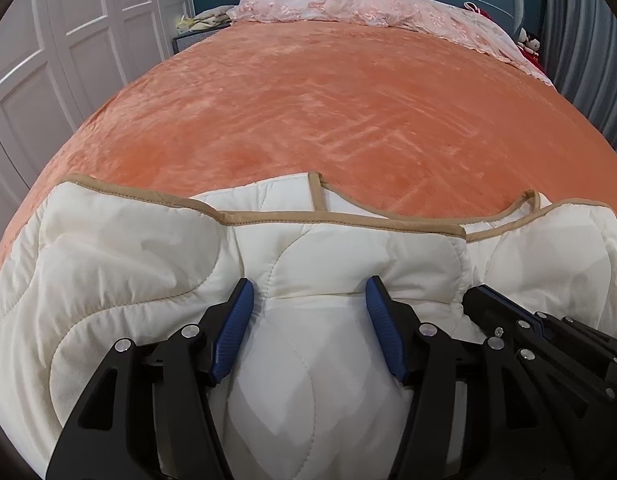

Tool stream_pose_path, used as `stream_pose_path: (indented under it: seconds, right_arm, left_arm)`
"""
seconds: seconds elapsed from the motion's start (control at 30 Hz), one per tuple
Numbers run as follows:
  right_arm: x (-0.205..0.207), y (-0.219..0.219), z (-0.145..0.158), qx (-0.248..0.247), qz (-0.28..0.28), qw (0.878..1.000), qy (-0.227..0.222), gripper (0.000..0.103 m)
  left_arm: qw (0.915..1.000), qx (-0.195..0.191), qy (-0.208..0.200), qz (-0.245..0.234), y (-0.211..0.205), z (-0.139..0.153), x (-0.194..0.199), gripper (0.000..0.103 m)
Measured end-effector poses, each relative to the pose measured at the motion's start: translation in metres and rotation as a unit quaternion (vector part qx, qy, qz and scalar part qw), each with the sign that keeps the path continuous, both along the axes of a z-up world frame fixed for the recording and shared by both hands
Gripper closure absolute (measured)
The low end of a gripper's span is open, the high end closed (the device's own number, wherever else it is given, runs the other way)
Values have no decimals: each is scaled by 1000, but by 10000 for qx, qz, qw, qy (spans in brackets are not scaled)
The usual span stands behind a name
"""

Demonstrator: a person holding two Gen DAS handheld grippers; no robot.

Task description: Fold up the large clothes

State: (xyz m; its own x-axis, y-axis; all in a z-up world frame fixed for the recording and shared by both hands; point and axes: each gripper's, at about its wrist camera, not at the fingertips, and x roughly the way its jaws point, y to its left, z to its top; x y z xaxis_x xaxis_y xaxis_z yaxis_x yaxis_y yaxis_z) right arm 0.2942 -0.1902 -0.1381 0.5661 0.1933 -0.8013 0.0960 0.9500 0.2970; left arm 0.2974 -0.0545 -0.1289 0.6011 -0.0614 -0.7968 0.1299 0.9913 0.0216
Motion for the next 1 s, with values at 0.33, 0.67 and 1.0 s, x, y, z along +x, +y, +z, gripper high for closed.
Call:
stream_pose_path:
  seconds: [0.33, 0.67, 1.0]
  right_arm:
    - [-3, -1, 0, -12, -122, 9996, -236, 103]
    - [-73, 20, 78, -440, 30, 9977, -506, 91]
    - [-158, 58, 49, -60, 301, 9992, 247, 92]
  left_arm:
    - [9999, -99, -137, 19, 3, 4, -4, 46]
    - [9942, -766, 1, 757, 120, 75, -93, 20]
    - [9529, -2249, 799, 1872, 243, 45, -152, 19]
